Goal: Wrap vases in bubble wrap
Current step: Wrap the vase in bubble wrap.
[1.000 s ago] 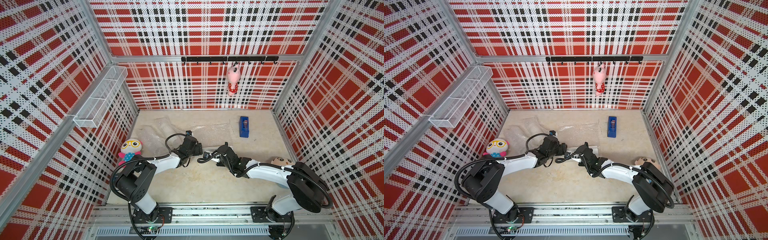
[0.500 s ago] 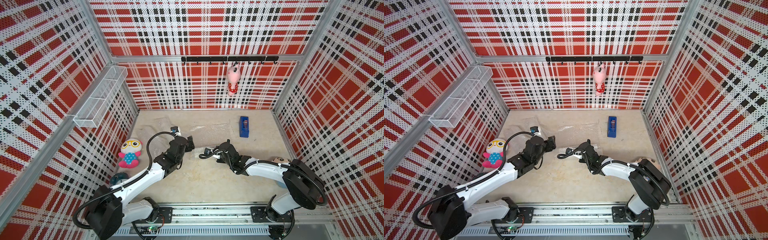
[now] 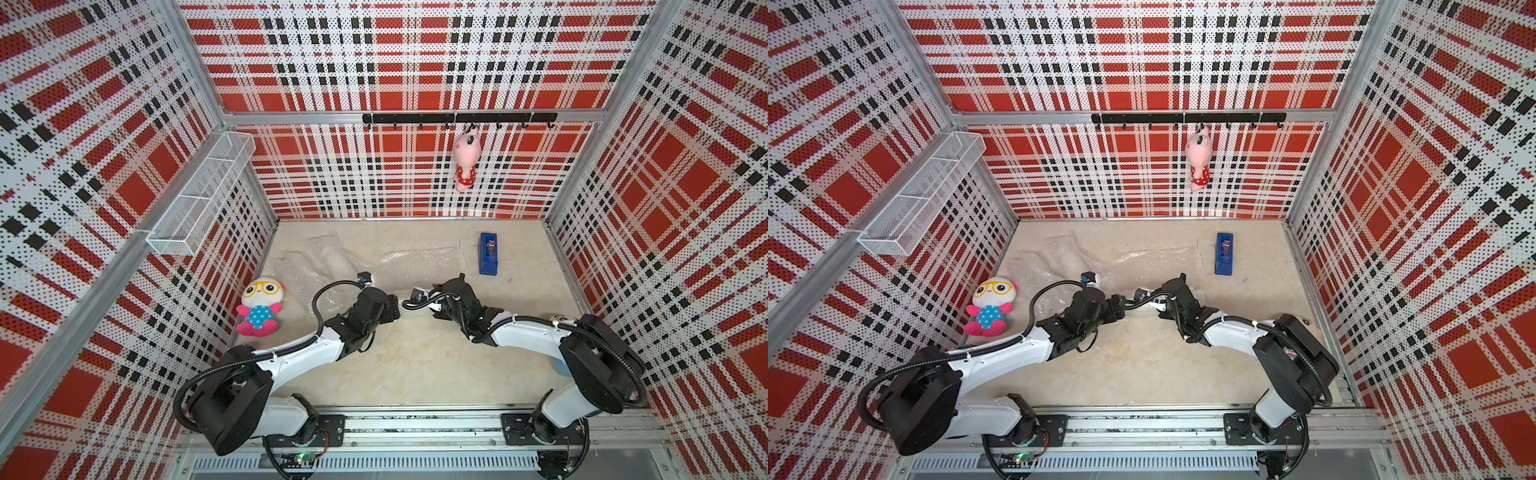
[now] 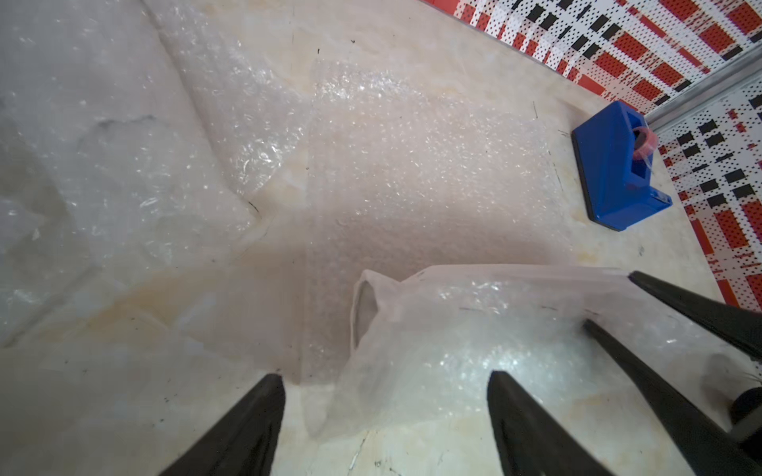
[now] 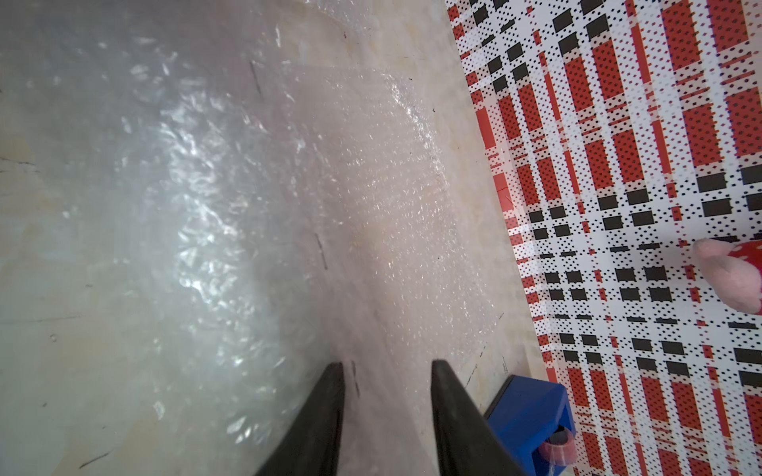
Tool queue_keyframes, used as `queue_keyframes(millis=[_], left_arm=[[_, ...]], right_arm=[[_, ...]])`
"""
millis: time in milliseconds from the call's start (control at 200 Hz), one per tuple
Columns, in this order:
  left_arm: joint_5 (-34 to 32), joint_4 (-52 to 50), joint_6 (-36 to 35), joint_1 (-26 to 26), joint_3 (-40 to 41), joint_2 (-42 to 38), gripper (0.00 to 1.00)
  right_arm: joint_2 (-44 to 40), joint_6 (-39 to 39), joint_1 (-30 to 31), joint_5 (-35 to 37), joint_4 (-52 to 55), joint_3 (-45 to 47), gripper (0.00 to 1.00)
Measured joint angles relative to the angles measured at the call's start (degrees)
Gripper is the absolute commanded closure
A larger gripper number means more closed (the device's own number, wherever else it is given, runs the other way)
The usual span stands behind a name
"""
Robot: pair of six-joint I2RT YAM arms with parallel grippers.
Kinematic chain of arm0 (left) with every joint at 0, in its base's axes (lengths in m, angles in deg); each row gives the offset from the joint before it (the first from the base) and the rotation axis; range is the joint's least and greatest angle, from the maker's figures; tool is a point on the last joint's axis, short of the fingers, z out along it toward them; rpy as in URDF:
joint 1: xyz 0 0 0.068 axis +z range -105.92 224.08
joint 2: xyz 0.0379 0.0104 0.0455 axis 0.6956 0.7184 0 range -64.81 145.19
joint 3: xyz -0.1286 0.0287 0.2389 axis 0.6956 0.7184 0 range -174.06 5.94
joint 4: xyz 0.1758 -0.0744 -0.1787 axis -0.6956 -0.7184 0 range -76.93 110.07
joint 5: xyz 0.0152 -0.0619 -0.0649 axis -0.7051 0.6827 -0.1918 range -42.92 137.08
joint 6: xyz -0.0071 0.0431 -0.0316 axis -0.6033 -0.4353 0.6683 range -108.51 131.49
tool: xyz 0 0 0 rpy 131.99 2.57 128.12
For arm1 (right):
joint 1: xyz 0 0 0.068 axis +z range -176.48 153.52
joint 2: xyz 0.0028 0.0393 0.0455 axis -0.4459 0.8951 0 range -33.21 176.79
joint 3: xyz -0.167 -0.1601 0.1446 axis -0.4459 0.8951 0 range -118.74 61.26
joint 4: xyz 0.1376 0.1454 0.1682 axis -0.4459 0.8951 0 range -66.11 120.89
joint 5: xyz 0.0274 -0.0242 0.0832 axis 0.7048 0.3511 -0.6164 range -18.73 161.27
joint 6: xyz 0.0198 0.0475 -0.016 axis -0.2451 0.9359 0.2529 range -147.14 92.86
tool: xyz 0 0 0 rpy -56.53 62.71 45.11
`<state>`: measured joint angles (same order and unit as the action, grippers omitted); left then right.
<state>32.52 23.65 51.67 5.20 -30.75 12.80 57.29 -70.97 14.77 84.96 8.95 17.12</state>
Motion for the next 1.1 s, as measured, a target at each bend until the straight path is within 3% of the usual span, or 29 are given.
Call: queue_keyframes(millis=[461,792,1102], left_arm=[[5.84,3.78,-0.44,1.62,-0.90,8.57,0.17],[6.16,3.74,-2.58,2.97,-5.97,12.92,0.24],[5.55,4.24,-2.75,3.17,-6.23,13.44,0.24]], right_arm=[[3.06,0.24,-1.75,-2.54,-2.25,-2.21,0.62],[5.57,0.46,-3.04,-4.02,-3.54,-4.28,0.61],[5.33,1.42,-5.62,-5.16,-2.95,-5.44,0.38]])
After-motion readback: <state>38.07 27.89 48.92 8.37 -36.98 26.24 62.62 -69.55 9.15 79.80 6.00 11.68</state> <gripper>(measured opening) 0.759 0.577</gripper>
